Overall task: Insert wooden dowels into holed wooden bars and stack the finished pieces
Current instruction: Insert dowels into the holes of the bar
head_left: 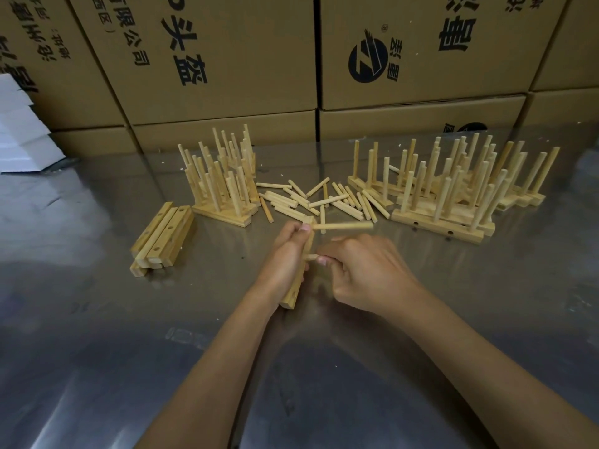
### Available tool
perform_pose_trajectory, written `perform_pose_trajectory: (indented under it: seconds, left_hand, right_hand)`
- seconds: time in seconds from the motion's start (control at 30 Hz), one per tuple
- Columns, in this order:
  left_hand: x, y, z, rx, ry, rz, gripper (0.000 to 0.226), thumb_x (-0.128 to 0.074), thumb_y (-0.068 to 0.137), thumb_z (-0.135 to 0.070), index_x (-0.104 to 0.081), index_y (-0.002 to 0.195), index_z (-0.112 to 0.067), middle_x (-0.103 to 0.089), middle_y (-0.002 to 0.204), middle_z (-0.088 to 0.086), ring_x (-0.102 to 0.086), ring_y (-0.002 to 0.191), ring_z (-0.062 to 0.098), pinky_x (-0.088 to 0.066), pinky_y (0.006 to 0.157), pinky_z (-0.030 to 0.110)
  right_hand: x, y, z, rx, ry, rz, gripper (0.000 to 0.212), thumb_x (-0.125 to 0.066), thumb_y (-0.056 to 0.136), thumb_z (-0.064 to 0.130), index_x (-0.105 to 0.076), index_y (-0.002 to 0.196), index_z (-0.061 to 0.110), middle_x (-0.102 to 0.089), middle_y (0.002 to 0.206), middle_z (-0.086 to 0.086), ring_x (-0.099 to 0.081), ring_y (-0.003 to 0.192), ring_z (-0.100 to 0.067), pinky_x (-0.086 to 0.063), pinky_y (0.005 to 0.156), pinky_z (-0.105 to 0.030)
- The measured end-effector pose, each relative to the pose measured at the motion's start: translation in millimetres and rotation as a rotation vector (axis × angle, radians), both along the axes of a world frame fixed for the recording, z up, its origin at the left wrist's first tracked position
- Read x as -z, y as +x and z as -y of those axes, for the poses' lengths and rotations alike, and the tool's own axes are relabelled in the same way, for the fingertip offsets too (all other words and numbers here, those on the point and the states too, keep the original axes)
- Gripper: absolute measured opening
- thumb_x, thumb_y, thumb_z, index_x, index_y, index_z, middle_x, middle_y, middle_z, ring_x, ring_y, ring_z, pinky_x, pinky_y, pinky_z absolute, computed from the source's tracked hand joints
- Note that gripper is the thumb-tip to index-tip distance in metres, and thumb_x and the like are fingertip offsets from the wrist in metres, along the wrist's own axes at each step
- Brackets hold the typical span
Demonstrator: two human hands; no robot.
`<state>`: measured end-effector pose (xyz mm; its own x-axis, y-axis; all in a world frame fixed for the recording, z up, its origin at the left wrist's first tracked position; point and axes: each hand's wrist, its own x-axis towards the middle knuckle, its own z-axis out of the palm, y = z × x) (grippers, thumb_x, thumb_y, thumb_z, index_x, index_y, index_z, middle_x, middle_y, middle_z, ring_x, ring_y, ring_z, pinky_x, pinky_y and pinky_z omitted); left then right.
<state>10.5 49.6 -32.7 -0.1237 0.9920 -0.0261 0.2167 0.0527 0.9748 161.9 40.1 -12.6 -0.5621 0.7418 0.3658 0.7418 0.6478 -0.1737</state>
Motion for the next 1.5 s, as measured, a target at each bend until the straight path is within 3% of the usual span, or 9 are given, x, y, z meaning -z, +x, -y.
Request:
perform_pose_trajectory:
  seconds: [0.17, 0.33, 0.43, 0.57, 0.7, 0.87, 1.03, 1.3, 1.5]
  left_hand:
    - [1.0, -0.3, -1.2, 0.001, 0.006, -0.011, 0.028, -0.040, 0.106, -0.037, -0.055, 0.105, -0.013, -0.056, 0.084, 0.003, -0.054, 0.074, 0.016, -0.040, 0.058, 0.027]
    - [-3.8, -2.5, -6.8, -0.040, -0.046, 0.299, 0.027, -0.042, 0.107, -0.032, -0.064, 0.106, -0.017, -0.057, 0.062, -0.006, -0.054, 0.047, 0.002, -0.040, 0.040, 0.016]
    - [-4.4, -8.6, -9.7, -0.093, -0.103, 0.377, 0.034, -0.043, 0.105, -0.037, -0.069, 0.105, -0.016, -0.054, 0.060, 0.000, -0.049, 0.042, 0.009, -0.036, 0.038, 0.021]
    - [-3.9, -11.5, -9.9, -0.094, -0.145, 0.419, 0.038, -0.042, 0.104, -0.041, -0.071, 0.106, -0.017, -0.050, 0.055, 0.003, -0.041, 0.040, 0.012, -0.033, 0.037, 0.021]
    - [-4.0, -10.2, -8.7, -0.090, -0.154, 0.408, 0.036, -0.043, 0.104, -0.041, -0.069, 0.109, -0.017, -0.050, 0.056, 0.002, -0.042, 0.039, 0.011, -0.033, 0.036, 0.021]
    - [-4.6, -5.4, -6.8, -0.069, -0.147, 0.309, 0.039, -0.041, 0.105, -0.039, -0.064, 0.125, -0.015, -0.053, 0.068, 0.001, -0.050, 0.050, 0.008, -0.037, 0.041, 0.018]
    - [-8.1, -2.8, -4.6, -0.039, -0.109, 0.275, 0.027, -0.043, 0.106, -0.034, -0.062, 0.114, -0.016, -0.054, 0.069, -0.001, -0.050, 0.054, 0.009, -0.038, 0.042, 0.018]
    - [-2.1, 0.8, -1.9, 0.041, -0.040, 0.104, 0.023, -0.041, 0.106, -0.036, -0.058, 0.098, -0.023, -0.059, 0.072, -0.006, -0.057, 0.054, -0.001, -0.041, 0.046, 0.013]
    - [2.5, 2.5, -4.7, 0.053, 0.003, 0.018, 0.027, -0.038, 0.107, -0.034, -0.052, 0.090, -0.018, -0.055, 0.067, -0.004, -0.053, 0.061, 0.007, -0.041, 0.047, 0.015]
  right_hand:
    - [5.5, 3.2, -0.1, 0.016, -0.065, -0.104, 0.016, -0.048, 0.095, 0.026, -0.054, 0.081, 0.033, -0.050, 0.059, 0.008, -0.047, 0.057, -0.014, -0.026, 0.051, -0.026]
    - [13.4, -7.2, 1.4, 0.036, -0.141, -0.172, 0.009, -0.039, 0.103, 0.034, -0.038, 0.095, 0.036, -0.054, 0.065, 0.010, -0.051, 0.060, -0.013, -0.030, 0.055, -0.033]
    - [2.0, -5.7, 1.8, -0.015, -0.315, -0.538, 0.009, -0.044, 0.103, 0.035, -0.040, 0.097, 0.029, -0.066, 0.072, 0.005, -0.060, 0.066, -0.013, -0.046, 0.062, -0.035]
    - [-8.1, 4.3, 4.1, -0.078, -0.686, -1.040, 0.013, -0.060, 0.097, 0.010, -0.051, 0.089, 0.013, -0.075, 0.082, -0.004, -0.065, 0.070, -0.010, -0.047, 0.065, -0.016]
    - [-10.0, 4.4, 4.0, -0.092, -0.880, -1.305, 0.013, -0.064, 0.087, -0.010, -0.057, 0.085, 0.001, -0.072, 0.099, -0.014, -0.070, 0.076, -0.021, -0.057, 0.071, -0.026]
    - [-5.6, -2.1, 5.3, -0.038, -0.786, -1.003, 0.011, -0.063, 0.089, -0.007, -0.065, 0.096, 0.002, -0.072, 0.090, -0.010, -0.071, 0.075, -0.014, -0.056, 0.070, -0.021]
    - [1.4, -1.5, 2.0, 0.043, -0.594, -0.808, 0.016, -0.066, 0.089, 0.003, -0.077, 0.095, 0.014, -0.070, 0.077, 0.005, -0.057, 0.067, -0.004, -0.044, 0.063, -0.013]
    - [7.4, -2.7, 3.5, -0.008, -0.380, -0.564, 0.020, -0.067, 0.090, 0.009, -0.078, 0.103, 0.021, -0.074, 0.095, 0.015, -0.062, 0.093, 0.004, -0.041, 0.079, -0.003]
    - [3.1, -5.0, 2.7, 0.008, -0.335, -0.446, 0.018, -0.061, 0.089, 0.007, -0.074, 0.086, 0.020, -0.070, 0.078, 0.006, -0.062, 0.073, -0.008, -0.054, 0.067, -0.032]
